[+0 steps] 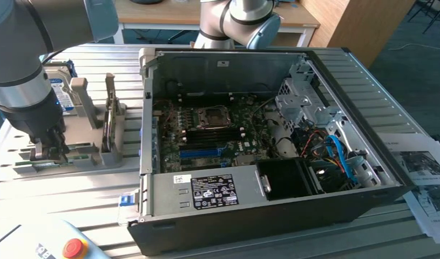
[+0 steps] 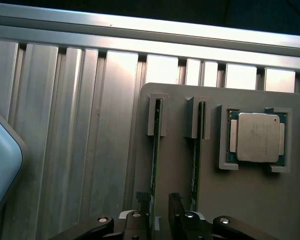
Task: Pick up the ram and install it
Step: 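Pick up the ram and move it above insertion slot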
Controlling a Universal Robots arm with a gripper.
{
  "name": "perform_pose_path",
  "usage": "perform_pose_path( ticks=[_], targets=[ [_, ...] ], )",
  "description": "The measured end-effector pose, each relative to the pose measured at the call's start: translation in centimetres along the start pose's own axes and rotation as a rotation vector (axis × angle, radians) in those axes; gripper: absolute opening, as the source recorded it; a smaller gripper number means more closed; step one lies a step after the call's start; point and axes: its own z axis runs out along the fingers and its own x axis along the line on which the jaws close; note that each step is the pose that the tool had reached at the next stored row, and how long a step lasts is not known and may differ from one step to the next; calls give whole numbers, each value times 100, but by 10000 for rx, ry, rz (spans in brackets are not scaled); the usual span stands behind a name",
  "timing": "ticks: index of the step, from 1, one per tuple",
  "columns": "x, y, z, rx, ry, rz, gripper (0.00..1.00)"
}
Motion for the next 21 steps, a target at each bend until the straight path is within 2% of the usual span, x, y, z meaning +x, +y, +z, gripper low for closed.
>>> perform_pose_path(
  ticks=[9, 21],
  targets=[
    [9, -33, -1, 0, 0, 1, 30],
    [10, -34, -1, 1, -6, 138, 30]
  ],
)
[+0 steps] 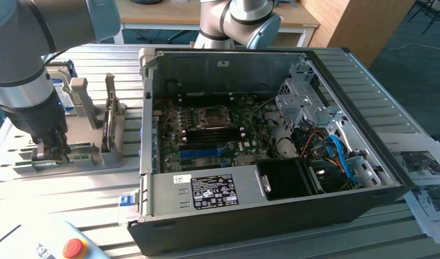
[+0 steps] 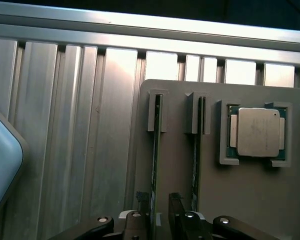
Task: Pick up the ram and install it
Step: 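Pick up the ram and move it above insertion slot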
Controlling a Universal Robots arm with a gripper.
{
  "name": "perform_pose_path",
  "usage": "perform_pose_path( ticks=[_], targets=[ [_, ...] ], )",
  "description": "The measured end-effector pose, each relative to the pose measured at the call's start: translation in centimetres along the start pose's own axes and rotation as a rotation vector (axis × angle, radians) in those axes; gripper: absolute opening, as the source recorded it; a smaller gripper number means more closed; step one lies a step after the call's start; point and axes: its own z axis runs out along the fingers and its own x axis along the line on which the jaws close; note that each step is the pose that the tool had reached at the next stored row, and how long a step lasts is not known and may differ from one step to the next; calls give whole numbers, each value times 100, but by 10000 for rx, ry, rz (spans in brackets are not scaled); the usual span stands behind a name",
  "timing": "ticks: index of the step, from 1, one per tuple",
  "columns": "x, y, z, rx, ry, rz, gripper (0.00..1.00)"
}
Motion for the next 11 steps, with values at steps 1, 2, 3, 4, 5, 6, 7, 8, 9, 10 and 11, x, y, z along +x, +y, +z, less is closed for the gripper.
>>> perform_pose_path(
  ticks=[1, 2, 3, 4, 5, 6, 7, 8, 9, 10, 11],
  targets=[
    [0, 0, 0, 1, -2, 26, 30],
    [0, 0, 0, 1, -2, 57, 30],
    [0, 0, 1, 1, -4, 77, 30],
    [0, 0, 0, 1, -4, 77, 30],
    [0, 0, 0, 1, -4, 77, 30],
    [0, 0, 1, 2, -4, 77, 30],
    [0, 0, 3, 1, -4, 77, 30],
    [1, 0, 6, 0, -3, 77, 30],
    [1, 0, 9, 0, -3, 77, 30],
    [0, -1, 13, 1, -4, 77, 30],
    [1, 0, 15, 0, -3, 77, 30]
  ],
)
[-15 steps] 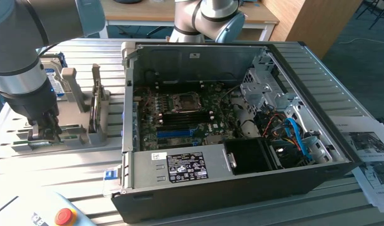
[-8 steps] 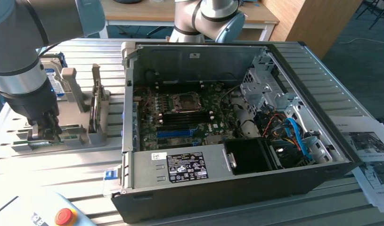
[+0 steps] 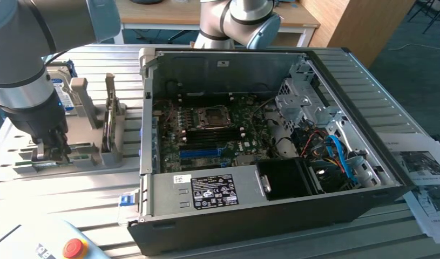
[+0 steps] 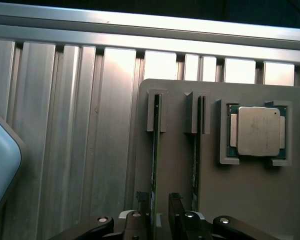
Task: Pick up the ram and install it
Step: 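Pick up the ram and move it above insertion slot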
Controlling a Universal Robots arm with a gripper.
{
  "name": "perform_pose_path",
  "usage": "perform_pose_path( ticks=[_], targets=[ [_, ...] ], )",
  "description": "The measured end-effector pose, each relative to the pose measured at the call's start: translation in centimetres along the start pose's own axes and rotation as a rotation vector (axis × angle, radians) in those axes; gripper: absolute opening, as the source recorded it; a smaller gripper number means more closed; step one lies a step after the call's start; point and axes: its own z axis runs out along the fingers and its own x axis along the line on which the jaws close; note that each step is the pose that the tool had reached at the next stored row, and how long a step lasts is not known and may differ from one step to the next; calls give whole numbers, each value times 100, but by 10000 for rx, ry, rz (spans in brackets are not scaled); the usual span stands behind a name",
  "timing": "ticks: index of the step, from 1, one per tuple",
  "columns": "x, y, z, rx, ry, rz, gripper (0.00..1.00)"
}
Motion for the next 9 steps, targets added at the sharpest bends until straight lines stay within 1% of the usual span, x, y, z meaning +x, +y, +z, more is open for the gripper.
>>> perform_pose_path(
  ticks=[9],
  targets=[
    [0, -1, 10, 1, -1, 0, 30]
  ],
)
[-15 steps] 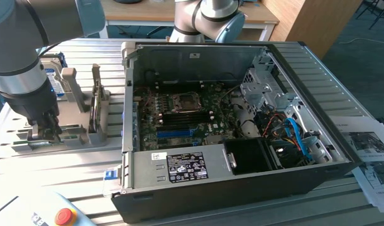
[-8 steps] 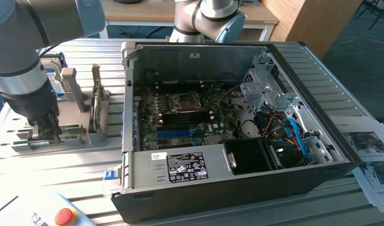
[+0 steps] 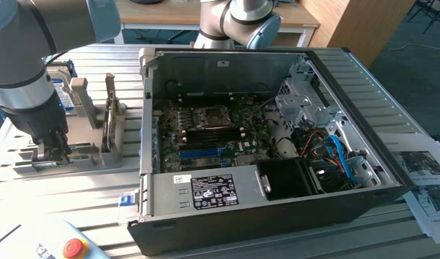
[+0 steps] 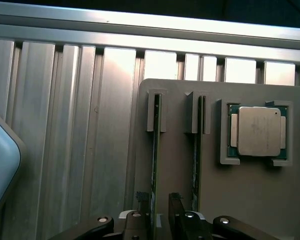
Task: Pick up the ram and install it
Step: 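Pick up the ram and move it above insertion slot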
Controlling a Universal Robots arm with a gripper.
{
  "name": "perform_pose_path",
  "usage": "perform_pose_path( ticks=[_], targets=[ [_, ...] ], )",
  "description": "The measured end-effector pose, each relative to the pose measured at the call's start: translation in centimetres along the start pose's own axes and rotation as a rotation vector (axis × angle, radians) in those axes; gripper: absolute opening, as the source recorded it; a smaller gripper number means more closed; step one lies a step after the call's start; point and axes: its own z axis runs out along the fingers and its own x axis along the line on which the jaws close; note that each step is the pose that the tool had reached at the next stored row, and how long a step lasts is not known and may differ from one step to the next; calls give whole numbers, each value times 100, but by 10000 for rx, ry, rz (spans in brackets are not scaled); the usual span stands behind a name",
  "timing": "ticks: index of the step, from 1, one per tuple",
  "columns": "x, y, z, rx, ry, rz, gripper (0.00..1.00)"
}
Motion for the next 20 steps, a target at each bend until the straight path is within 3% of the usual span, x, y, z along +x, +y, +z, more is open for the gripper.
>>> perform_pose_path(
  ticks=[8, 11, 20],
  targets=[
    [0, 0, 0, 0, 2, -1, 29],
    [-1, 0, 0, -1, -1, 0, 12],
    [-2, 0, 0, 0, -1, 5, 12]
  ],
)
